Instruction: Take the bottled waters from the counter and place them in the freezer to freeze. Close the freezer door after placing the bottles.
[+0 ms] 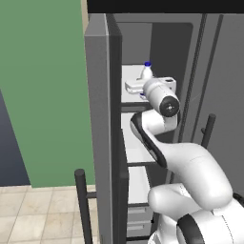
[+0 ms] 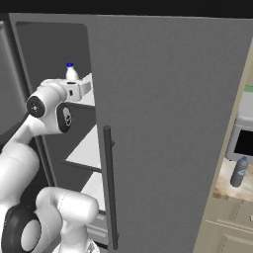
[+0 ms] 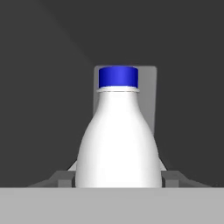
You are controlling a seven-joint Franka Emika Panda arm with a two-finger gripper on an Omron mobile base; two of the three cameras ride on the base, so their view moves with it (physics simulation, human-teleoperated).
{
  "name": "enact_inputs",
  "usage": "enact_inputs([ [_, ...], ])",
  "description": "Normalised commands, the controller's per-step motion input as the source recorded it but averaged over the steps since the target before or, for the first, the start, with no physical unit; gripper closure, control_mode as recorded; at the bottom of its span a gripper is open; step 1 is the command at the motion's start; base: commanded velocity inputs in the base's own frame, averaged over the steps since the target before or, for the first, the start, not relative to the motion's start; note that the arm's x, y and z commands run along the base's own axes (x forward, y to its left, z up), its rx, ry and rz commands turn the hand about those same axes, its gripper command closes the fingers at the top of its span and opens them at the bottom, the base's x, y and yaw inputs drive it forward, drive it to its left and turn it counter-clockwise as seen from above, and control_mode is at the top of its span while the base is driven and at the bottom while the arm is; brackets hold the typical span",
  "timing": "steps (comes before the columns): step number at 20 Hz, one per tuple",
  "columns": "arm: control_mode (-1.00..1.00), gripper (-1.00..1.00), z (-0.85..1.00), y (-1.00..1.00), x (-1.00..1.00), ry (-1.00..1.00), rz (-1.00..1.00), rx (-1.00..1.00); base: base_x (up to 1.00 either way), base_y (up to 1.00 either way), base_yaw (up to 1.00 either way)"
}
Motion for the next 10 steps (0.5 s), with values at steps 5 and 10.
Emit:
enact_inputs([
  [5,-1.00,1.00,-0.22,0.00,0.32,0.00,0.00,0.00,0.00,0.00,0.00],
  [10,-1.00,1.00,-0.21,0.00,0.32,0.00,0.00,0.00,0.00,0.00,0.00],
])
